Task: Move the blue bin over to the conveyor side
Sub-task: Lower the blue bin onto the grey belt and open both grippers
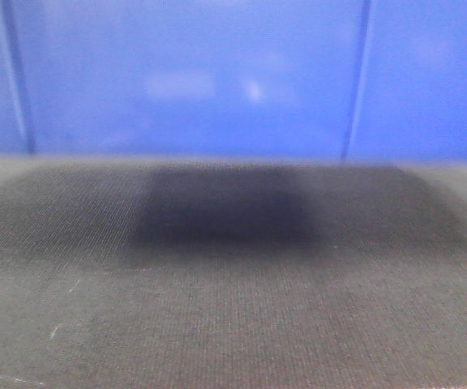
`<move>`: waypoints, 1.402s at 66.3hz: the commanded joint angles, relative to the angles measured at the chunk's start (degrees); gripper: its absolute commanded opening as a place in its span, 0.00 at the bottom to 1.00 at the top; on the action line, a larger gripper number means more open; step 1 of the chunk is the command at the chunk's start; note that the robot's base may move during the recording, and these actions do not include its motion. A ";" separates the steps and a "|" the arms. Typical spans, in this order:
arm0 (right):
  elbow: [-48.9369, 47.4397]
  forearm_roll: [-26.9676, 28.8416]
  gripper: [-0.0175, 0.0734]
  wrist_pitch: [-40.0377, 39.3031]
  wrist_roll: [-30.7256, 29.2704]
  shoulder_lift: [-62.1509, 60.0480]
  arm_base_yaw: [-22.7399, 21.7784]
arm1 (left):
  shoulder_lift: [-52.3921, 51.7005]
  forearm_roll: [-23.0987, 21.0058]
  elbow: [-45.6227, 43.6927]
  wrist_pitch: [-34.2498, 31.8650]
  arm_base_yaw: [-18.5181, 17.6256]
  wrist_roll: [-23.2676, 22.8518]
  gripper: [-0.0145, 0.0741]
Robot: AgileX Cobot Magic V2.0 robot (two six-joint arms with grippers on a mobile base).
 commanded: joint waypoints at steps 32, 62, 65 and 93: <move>-0.80 3.21 0.69 -5.19 -1.92 4.91 0.85 | 7.42 -5.46 -0.95 -7.60 -0.97 -1.24 0.60; -0.80 3.21 0.66 -1.23 -1.92 -3.28 0.85 | -5.87 -2.54 0.08 -4.13 -0.97 -1.24 0.84; -0.80 3.21 0.58 -0.66 -1.92 -4.87 0.85 | -8.67 -1.68 1.50 -5.34 -0.97 -1.24 0.83; 9.39 1.89 0.11 -4.43 -3.67 -24.72 0.85 | -39.23 -0.53 33.73 -24.56 -0.97 -1.92 0.24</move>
